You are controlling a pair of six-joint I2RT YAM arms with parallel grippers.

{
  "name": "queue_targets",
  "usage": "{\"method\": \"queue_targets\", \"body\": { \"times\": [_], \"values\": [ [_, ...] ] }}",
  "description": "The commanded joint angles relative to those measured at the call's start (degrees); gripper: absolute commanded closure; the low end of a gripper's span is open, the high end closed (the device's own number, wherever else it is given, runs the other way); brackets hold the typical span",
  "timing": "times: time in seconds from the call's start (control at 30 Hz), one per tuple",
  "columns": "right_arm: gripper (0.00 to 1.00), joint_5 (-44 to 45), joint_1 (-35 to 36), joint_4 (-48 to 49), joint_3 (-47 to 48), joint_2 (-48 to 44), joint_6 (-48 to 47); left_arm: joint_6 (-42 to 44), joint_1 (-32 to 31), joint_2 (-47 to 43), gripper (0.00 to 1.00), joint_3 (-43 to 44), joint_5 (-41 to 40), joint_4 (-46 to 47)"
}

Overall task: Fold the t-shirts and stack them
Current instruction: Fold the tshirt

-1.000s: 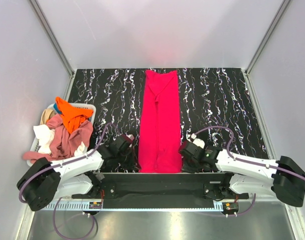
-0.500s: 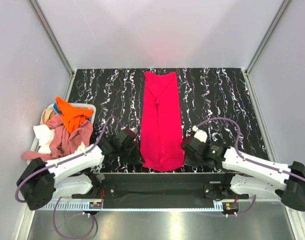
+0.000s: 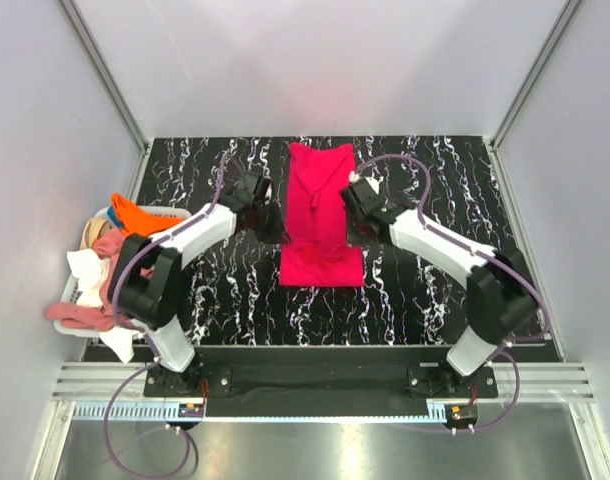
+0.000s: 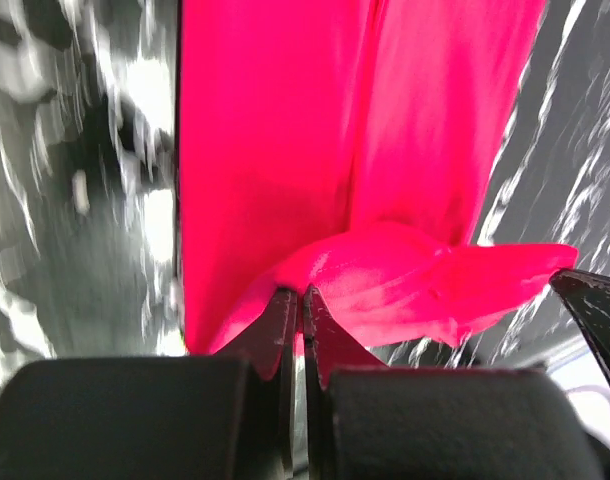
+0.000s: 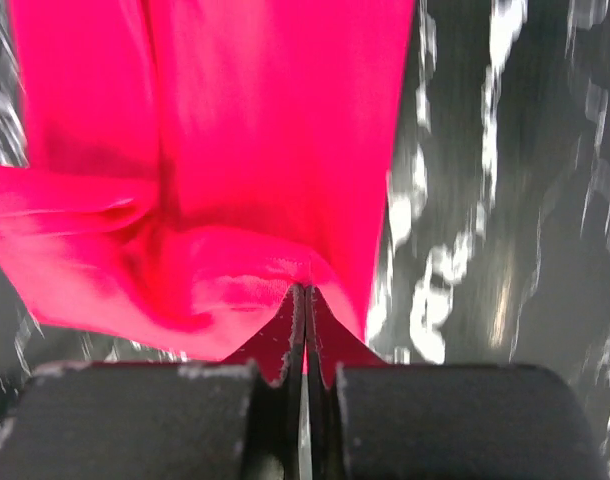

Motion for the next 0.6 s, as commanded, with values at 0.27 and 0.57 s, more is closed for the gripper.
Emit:
{"method": "queue_targets", "body": {
  "times": [0.27,0.57],
  "values": [
    [1.0,-8.84,-10.2,-0.02,28.19,19.2,-11.73,5.2,6.97,21.04,1.0,31.73,8.15,-1.08],
    [0.99,-12.18,-15.83,-2.92,38.3,28.25,-12.52,3.53,9.96,29.83,1.0,40.7,8.15,-1.43]
  ]
}}
